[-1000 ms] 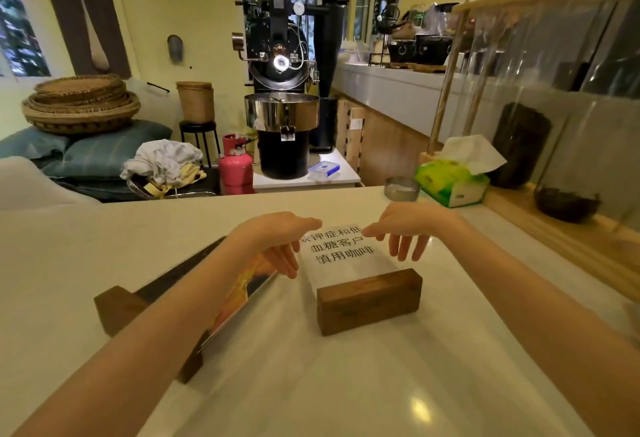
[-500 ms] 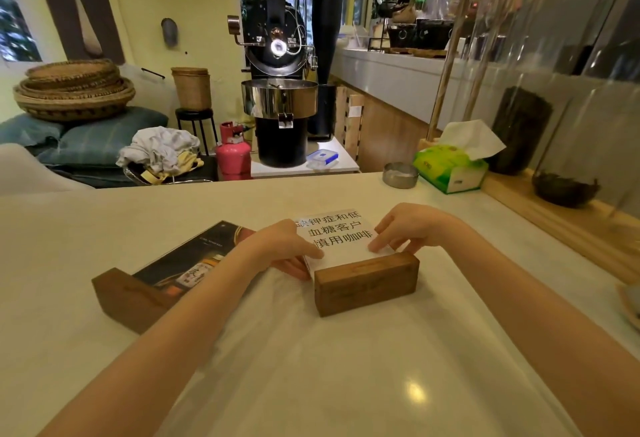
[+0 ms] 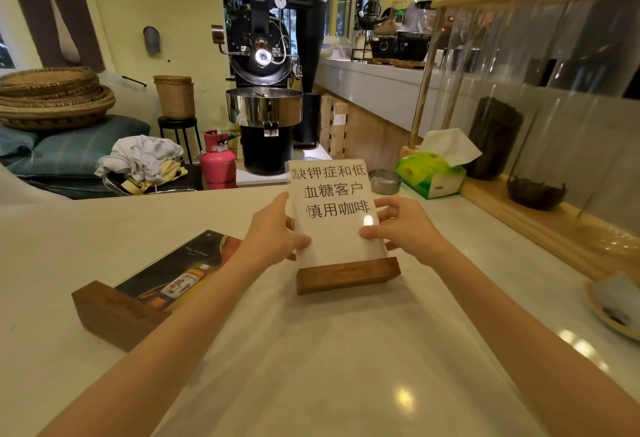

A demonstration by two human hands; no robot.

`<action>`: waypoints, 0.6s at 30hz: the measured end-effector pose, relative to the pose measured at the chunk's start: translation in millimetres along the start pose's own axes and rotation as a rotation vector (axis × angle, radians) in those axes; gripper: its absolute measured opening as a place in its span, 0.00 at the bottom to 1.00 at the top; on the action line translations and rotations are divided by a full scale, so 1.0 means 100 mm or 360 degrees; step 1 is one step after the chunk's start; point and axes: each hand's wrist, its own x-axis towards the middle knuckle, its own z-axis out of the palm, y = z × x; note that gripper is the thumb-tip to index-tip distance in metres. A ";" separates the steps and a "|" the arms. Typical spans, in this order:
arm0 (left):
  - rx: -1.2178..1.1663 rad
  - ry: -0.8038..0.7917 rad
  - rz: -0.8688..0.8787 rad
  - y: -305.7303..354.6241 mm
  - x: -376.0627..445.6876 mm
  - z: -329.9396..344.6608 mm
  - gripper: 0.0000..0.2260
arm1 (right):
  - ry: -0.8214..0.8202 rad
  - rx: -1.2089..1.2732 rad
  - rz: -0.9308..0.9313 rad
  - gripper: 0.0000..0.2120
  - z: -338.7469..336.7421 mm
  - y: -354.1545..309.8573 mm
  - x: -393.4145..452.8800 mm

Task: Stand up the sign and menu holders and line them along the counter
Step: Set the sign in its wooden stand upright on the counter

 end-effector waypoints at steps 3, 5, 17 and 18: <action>0.0054 0.0124 0.0138 0.03 -0.03 0.02 0.35 | 0.0121 0.0050 -0.0130 0.26 0.02 0.01 -0.10; 0.0100 0.0188 0.0220 0.03 -0.04 0.04 0.37 | 0.0205 0.0062 -0.0207 0.27 0.03 0.01 -0.15; 0.0263 0.0481 0.0622 -0.12 -0.19 0.16 0.38 | 0.0458 0.0023 -0.0497 0.25 0.12 0.03 -0.44; 0.0272 0.0500 0.0629 -0.13 -0.21 0.17 0.38 | 0.0458 0.0020 -0.0505 0.25 0.12 0.03 -0.46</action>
